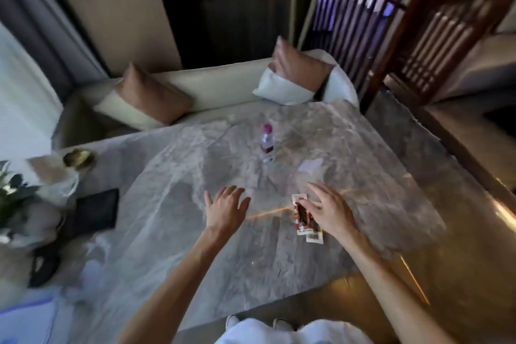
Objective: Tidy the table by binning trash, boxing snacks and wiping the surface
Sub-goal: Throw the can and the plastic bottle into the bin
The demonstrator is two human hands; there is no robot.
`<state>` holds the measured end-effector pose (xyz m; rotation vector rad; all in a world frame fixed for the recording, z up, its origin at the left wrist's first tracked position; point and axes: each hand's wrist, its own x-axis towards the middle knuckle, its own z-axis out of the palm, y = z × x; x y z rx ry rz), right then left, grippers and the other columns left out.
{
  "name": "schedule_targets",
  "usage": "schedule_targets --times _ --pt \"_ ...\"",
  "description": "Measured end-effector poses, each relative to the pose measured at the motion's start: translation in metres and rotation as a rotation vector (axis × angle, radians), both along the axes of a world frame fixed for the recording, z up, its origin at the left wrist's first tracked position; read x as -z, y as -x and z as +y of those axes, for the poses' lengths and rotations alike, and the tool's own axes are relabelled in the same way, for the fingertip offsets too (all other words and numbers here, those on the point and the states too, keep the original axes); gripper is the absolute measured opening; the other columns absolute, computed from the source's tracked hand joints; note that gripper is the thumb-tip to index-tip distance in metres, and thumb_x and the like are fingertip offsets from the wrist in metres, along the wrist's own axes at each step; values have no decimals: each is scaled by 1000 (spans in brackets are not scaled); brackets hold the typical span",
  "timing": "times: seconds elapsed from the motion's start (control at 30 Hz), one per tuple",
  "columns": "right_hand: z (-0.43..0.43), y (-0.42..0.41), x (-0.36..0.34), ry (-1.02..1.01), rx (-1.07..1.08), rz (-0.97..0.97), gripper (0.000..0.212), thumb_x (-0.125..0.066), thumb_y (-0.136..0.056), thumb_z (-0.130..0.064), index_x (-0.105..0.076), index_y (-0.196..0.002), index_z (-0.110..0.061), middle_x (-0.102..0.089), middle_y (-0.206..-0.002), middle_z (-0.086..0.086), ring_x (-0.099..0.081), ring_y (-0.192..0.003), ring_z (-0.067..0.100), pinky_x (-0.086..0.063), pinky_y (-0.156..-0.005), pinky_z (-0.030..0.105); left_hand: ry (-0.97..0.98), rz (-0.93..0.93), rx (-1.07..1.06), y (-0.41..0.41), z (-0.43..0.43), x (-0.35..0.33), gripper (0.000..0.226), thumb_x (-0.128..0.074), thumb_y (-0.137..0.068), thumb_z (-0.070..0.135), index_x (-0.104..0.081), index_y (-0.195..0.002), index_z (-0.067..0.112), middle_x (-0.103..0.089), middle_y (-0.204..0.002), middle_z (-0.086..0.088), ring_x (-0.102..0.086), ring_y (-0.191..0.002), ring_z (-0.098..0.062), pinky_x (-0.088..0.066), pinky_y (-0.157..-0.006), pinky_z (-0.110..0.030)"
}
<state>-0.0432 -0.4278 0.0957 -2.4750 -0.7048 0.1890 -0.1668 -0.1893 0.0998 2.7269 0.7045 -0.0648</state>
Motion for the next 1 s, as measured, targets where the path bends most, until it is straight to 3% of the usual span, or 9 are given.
schedule_targets --times 0.17,0.4,0.53,0.63,0.7,0.83,1.0 --pt "-3 13 1 -42 101 89 52 -65 -91 -36 -54 -138 -19 -55 -143 -3 -51 -132 12 -29 -102 12 7 1 65 -18 27 4 44 -41 -97 51 -55 -132 30 -55 -140 9 -51 -130 -17 -23 -115 -51" --pt "2 -9 7 -121 189 219 53 -67 -90 -35 -53 -139 -23 -58 -141 -2 -54 -130 14 -39 -99 21 -15 7 129 -60 52 1 42 -45 -96 47 -56 -131 26 -61 -134 3 -62 -116 -26 -40 -102 -38" --pt "20 -51 27 -286 218 388 56 -71 -88 -17 -51 -140 -15 -57 -139 5 -55 -129 20 -43 -110 36 -79 1 157 -108 58 -10 41 -47 -96 46 -56 -130 25 -64 -129 0 -65 -110 -27 -46 -95 -39" --pt "47 -85 49 -417 250 577 60 -68 -88 -6 -47 -143 -12 -59 -125 7 -56 -122 21 -47 -104 32 -114 28 144 -151 61 -22 41 -48 -96 44 -55 -130 23 -64 -129 -2 -64 -112 -28 -47 -95 -41" --pt "70 -106 67 -475 259 645 62 -67 -87 0 -44 -144 -5 -54 -112 0 -52 -112 20 -40 -110 34 -118 59 124 -179 62 -28 43 -48 -96 43 -52 -133 22 -62 -131 -4 -63 -114 -29 -46 -96 -42" --pt "114 -152 94 -465 253 715 63 -66 -87 2 -41 -145 -3 -49 -145 14 -47 -136 26 -38 -115 40 -87 124 77 -234 63 -30 46 -50 -95 40 -46 -137 23 -59 -134 -6 -59 -118 -30 -46 -97 -44" --pt "149 -197 122 -327 184 719 69 -69 -85 -5 -38 -147 -7 -41 -153 13 -40 -141 25 -33 -116 37 -6 195 87 -292 56 -12 47 -51 -96 38 -43 -140 23 -53 -140 -4 -56 -122 -30 -48 -96 -46"
